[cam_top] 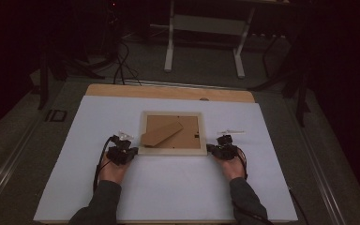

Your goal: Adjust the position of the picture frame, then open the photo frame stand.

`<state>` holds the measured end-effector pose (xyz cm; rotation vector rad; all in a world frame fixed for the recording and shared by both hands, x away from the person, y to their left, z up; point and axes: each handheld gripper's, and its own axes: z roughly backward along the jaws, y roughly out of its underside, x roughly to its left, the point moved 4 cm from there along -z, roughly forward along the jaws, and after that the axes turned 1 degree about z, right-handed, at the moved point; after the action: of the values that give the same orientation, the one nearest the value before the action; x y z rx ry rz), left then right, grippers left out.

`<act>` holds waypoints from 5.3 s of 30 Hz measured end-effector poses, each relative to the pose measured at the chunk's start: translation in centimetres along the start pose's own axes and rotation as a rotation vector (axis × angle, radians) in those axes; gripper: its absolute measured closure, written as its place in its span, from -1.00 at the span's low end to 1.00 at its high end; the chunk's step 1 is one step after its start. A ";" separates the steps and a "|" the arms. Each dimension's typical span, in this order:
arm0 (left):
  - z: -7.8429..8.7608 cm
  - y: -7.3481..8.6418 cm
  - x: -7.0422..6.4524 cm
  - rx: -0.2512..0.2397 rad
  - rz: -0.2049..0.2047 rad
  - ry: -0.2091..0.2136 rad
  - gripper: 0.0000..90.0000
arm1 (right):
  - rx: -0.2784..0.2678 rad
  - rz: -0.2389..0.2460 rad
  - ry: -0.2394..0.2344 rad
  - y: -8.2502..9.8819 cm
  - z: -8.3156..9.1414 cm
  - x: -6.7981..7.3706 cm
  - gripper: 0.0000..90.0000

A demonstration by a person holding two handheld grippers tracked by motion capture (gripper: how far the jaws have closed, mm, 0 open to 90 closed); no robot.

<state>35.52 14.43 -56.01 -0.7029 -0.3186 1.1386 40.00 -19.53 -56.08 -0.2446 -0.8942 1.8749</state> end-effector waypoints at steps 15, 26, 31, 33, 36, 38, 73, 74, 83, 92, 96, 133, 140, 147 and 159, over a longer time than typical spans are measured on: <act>-0.8 -1.0 1.1 -0.039 0.104 0.036 1.00 | 0.007 -0.008 -0.015 0.2 0.1 0.1 1.00; -1.6 -1.8 1.4 -0.017 0.207 0.021 1.00 | -0.002 -0.084 -0.031 0.2 0.0 -0.1 1.00; -1.4 -1.5 1.6 -0.007 0.204 0.045 1.00 | -0.004 -0.091 -0.062 0.7 0.3 0.0 1.00; -1.3 -1.4 1.5 -0.008 0.201 0.041 1.00 | -0.006 -0.087 -0.061 0.8 0.4 0.1 1.00; -1.2 -1.0 1.4 -0.022 0.216 0.053 1.00 | -0.007 -0.089 -0.063 1.0 0.5 0.2 1.00; -1.1 -0.8 1.4 -0.028 0.221 0.060 1.00 | -0.005 -0.088 -0.064 1.1 0.6 0.3 1.00; -0.5 0.2 0.2 -0.048 0.129 0.082 1.00 | -0.050 -0.052 -0.057 2.9 2.0 0.3 1.00; -0.5 0.2 0.2 -0.048 0.128 0.082 1.00 | -0.050 -0.049 -0.051 3.0 2.0 0.4 1.00; -0.2 0.5 -0.5 -0.025 0.104 0.111 1.00 | -0.053 -0.042 -0.028 3.1 2.4 0.1 0.94; 0.0 0.5 0.0 -0.038 0.096 0.072 0.83 | -0.075 -0.049 -0.033 3.0 2.9 -0.2 0.88; 0.3 0.5 0.4 -0.045 0.108 0.056 0.80 | -0.082 -0.062 -0.030 3.1 3.1 -0.5 0.88; 5.1 -3.0 0.9 -0.197 0.174 0.143 0.27 | -0.157 -0.090 -0.051 2.6 5.2 -1.7 0.63; 5.2 -5.0 -0.4 -0.185 0.088 0.137 0.27 | -0.180 -0.092 -0.075 2.3 5.8 -1.5 0.59; 4.6 -7.4 -2.0 -0.123 0.002 0.225 0.19 | -0.182 -0.095 -0.083 2.3 5.8 -1.6 0.57; 1.5 -8.8 -3.3 0.000 -0.087 0.264 0.15 | -0.171 -0.097 -0.084 2.6 5.5 -1.8 0.55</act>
<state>39.64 9.87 -48.73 -0.8214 -0.1241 0.9508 36.16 -24.25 -54.29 -0.2236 -1.1073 1.7313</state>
